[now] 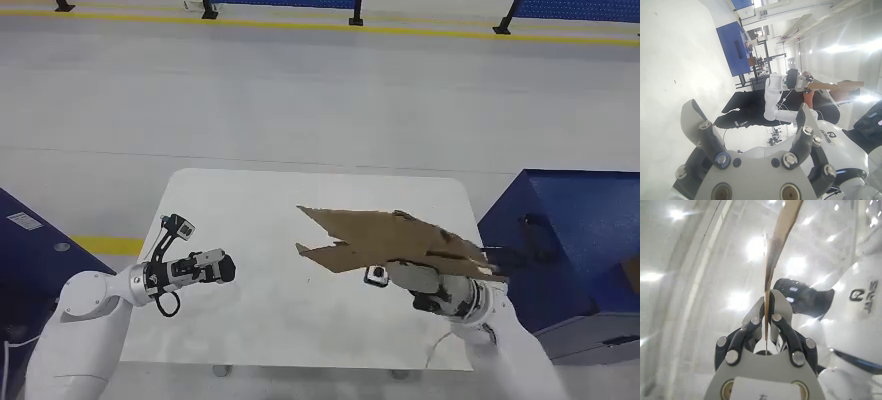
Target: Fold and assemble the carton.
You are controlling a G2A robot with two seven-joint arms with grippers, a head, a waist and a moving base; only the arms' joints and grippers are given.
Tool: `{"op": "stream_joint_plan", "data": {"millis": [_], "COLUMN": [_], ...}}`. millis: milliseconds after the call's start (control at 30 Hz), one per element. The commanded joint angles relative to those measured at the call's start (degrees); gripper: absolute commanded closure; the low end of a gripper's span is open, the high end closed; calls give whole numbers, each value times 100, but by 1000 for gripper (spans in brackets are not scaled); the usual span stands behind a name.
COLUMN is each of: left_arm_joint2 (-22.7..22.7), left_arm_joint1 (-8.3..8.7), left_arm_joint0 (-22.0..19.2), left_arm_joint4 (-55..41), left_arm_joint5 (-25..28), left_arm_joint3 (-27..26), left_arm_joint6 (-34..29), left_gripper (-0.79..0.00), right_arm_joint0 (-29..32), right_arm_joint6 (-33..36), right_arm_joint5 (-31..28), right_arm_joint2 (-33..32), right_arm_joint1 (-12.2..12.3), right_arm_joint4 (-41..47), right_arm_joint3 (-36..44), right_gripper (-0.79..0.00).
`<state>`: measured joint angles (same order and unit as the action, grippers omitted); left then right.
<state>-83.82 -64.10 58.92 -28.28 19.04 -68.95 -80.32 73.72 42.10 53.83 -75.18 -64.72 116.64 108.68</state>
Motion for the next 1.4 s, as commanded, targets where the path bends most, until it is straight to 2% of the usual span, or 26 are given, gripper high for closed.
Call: {"op": "stream_joint_plan", "data": {"millis": [0, 133, 233, 367, 467, 533, 633, 733, 833, 933, 1033, 1167, 1367], "left_arm_joint2": [0, 0, 0, 0, 0, 0, 0, 0, 0, 0, 0, 0, 0], "left_arm_joint1": [0, 0, 0, 0, 0, 0, 0, 0, 0, 0, 0, 0, 0], "left_arm_joint0": [0, 0, 0, 0, 0, 0, 0, 0, 0, 0, 0, 0, 0], "left_arm_joint4": [0, 0, 0, 0, 0, 0, 0, 0, 0, 0, 0, 0, 0], "left_arm_joint5": [0, 0, 0, 0, 0, 0, 0, 0, 0, 0, 0, 0, 0], "left_arm_joint3": [0, 0, 0, 0, 0, 0, 0, 0, 0, 0, 0, 0, 0], "left_arm_joint6": [0, 0, 0, 0, 0, 0, 0, 0, 0, 0, 0, 0, 0], "left_gripper": [-785, -785, -785, -785, -785, -785, -785, -785, -785, -785, -785, -785, -785], "right_arm_joint0": [118, 216, 222, 223, 197, 133, 9, -88, -135, -187, -256, -224, 64], "right_arm_joint6": [-759, -2067, -2704, -3108, -3098, -2957, -2372, -1250, 161, 1400, 2316, 2937, 3086], "right_arm_joint5": [331, 377, 241, 232, 392, 311, 64, -558, -1461, -2622, -3836, -5201, -6938], "right_arm_joint2": [181, 517, 633, 527, 364, 156, -336, -782, -898, -987, -1129, -1386, -1702], "right_arm_joint1": [32, 150, 230, 284, 284, 263, 180, 52, -53, -101, -119, -123, -123], "right_arm_joint4": [1511, 3551, 4889, 5582, 5738, 5544, 4390, 2299, 280, -1456, -2757, -3986, -5685], "right_arm_joint3": [-15, 74, 174, 309, 301, 229, 220, 364, 384, 260, 114, 155, 450], "right_gripper": [0, 0, 0, 0, 0, 0, 0, 0, 0, 0, 0, 0, 0]}}
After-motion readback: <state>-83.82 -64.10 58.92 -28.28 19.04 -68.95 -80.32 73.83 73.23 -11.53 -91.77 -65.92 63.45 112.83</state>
